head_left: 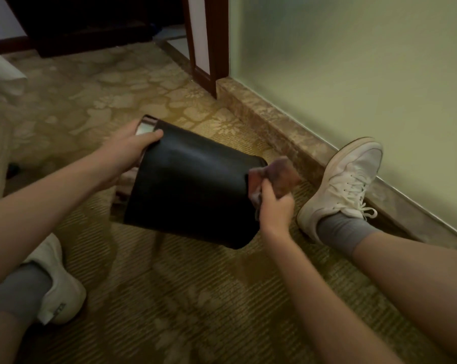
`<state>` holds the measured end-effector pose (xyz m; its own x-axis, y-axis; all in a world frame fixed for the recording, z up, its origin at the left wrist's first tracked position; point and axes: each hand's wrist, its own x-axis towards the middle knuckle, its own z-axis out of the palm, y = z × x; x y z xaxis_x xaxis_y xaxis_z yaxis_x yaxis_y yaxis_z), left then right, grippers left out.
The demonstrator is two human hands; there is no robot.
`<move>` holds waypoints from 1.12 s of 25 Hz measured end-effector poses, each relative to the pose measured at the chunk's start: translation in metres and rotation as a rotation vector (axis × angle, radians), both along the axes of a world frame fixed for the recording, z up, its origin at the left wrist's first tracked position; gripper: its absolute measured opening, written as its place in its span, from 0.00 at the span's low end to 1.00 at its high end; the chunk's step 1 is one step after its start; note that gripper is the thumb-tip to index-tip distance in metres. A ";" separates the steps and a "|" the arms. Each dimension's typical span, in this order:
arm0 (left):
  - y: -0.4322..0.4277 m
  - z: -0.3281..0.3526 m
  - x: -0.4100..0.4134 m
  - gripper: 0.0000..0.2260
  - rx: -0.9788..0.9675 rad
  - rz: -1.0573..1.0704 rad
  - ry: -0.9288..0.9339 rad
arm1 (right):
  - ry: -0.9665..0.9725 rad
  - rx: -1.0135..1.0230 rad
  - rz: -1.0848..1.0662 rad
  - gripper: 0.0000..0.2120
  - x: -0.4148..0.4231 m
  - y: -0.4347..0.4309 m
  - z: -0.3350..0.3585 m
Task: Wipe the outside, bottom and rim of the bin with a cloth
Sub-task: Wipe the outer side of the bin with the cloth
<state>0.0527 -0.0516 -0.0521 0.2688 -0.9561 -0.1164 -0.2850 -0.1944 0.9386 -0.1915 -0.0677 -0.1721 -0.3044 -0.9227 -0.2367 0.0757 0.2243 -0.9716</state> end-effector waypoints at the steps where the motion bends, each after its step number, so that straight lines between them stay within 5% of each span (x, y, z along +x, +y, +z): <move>1: 0.002 0.002 -0.001 0.09 -0.024 -0.053 -0.067 | 0.004 0.066 0.045 0.10 -0.007 -0.024 0.005; 4: 0.004 0.003 0.000 0.18 -0.064 -0.107 -0.209 | -0.173 0.276 0.203 0.06 -0.022 -0.090 0.018; 7: 0.005 -0.006 0.000 0.20 -0.040 -0.043 -0.195 | -0.203 0.204 0.347 0.07 -0.030 -0.109 0.004; 11: -0.009 -0.011 0.000 0.15 0.022 0.082 0.116 | -0.094 -0.047 0.016 0.14 -0.010 -0.027 0.000; 15: -0.014 -0.010 -0.002 0.16 0.065 0.135 0.146 | -0.158 -0.108 -0.031 0.16 0.011 0.095 -0.046; 25: -0.004 0.017 -0.014 0.13 0.105 -0.060 0.009 | -0.140 -0.099 -0.155 0.08 0.007 0.069 -0.030; 28: 0.003 0.023 -0.020 0.11 0.097 -0.099 -0.058 | 0.059 0.051 -0.052 0.19 -0.022 0.022 -0.006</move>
